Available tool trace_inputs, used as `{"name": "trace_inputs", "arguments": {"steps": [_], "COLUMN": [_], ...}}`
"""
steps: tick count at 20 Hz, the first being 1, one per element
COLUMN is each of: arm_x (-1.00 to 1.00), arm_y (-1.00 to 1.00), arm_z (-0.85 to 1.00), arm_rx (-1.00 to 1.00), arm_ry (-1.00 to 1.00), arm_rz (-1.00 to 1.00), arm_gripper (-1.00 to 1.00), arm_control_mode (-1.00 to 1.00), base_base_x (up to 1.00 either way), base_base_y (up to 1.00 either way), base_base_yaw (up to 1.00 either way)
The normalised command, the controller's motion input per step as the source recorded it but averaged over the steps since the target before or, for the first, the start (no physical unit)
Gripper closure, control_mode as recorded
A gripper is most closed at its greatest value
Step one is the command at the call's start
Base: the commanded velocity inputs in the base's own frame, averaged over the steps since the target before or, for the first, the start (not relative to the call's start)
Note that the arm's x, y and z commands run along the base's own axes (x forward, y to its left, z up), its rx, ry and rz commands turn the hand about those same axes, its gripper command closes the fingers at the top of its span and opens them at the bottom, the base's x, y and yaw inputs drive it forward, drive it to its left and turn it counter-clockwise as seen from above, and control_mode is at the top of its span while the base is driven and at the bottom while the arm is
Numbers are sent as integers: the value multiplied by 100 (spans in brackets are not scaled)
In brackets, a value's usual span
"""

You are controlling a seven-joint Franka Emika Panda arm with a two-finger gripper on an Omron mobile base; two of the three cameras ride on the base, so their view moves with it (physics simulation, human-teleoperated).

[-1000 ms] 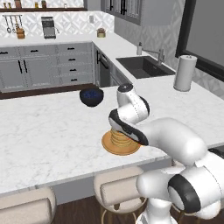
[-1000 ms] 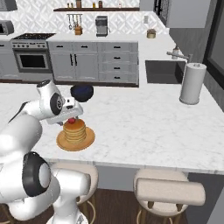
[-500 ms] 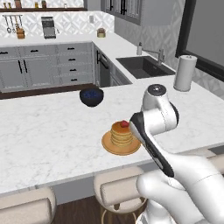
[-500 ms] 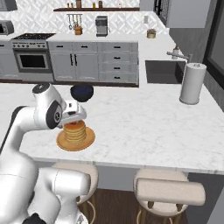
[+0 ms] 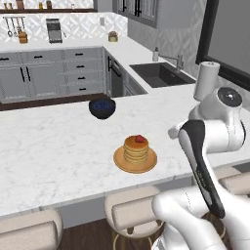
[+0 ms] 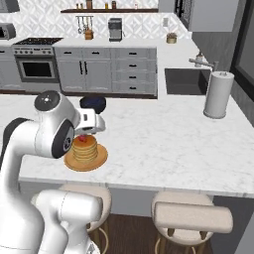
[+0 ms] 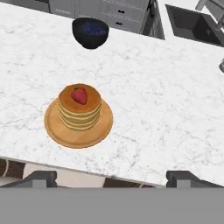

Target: Take the strawberry from the fridge and place it on top of the pancake, located on the dining counter.

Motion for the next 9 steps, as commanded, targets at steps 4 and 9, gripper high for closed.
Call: {"name": "trace_inputs", "arguments": {"steps": [4,9], "arm_x": [-82,-74], "arm_y": [-25,-11], "arm_z": [34,13], "arm_rx": [5,5], "arm_ry": [-27,-20], "arm_rz": [-2,-1], "arm_gripper": [-100,-100], "arm_control_mode": [-100,-100], "base_base_x": [0,0], "base_base_y": [0,0], "base_base_yaw": [0,0]}}
